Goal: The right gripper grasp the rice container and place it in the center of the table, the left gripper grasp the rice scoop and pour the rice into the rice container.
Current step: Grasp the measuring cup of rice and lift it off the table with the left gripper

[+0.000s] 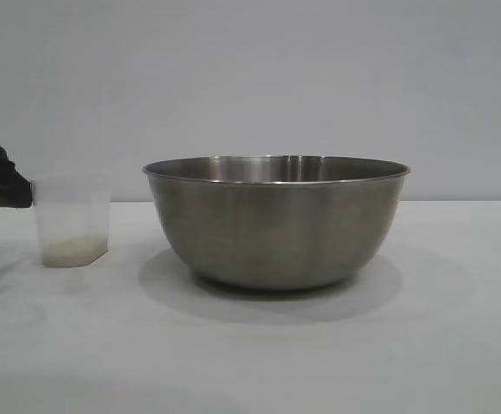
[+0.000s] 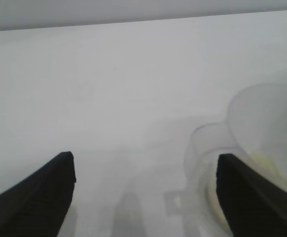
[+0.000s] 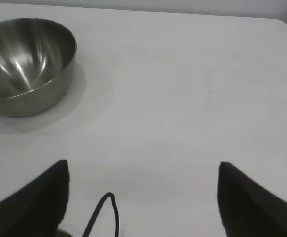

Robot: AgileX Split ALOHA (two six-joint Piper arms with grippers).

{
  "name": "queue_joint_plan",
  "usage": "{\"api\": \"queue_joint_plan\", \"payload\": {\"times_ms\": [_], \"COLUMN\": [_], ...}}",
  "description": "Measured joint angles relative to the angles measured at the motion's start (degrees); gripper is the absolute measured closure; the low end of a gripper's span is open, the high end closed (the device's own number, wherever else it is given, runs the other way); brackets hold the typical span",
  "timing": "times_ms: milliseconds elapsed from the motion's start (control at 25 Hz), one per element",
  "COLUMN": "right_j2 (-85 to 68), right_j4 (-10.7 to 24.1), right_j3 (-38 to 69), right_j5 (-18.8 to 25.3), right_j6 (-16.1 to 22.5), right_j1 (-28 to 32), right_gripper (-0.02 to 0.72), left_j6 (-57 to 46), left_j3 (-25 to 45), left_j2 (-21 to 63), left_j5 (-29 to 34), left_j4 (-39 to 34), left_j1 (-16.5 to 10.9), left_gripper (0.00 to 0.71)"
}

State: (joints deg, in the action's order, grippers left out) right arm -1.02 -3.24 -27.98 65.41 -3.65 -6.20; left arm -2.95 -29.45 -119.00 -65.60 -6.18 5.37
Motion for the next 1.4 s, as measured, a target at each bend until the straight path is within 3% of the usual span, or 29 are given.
{"api": "queue_joint_plan", "payload": {"times_ms": [360,480,600,720,1000,1400], "right_j2": [0.0,0.0,0.0,0.0,0.0,0.0], "right_j4": [0.0,0.0,0.0,0.0,0.0,0.0], "right_j3": [0.0,0.0,0.0,0.0,0.0,0.0], "right_j5": [0.0,0.0,0.0,0.0,0.0,0.0], "right_j6": [0.0,0.0,0.0,0.0,0.0,0.0], "right_j1": [0.0,0.0,0.0,0.0,0.0,0.0], "right_gripper": [0.127,0.127,0.127,0.127,0.127,0.127], "left_j6": [0.0,0.0,0.0,0.0,0.0,0.0], "left_j3": [-4.4,-4.9,-5.0,-5.0,-5.0,-5.0], "left_j2": [-1.9,-2.2,-2.2,-2.2,-1.8,7.8], "left_j5": [0.0,0.0,0.0,0.0,0.1,0.6], "left_j4": [-3.1,-3.7,-3.8,-4.1,-5.4,-4.9], "left_j1": [0.0,0.0,0.0,0.0,0.0,0.0], "left_gripper": [0.246,0.384,0.597,0.71,0.71,0.71]}}
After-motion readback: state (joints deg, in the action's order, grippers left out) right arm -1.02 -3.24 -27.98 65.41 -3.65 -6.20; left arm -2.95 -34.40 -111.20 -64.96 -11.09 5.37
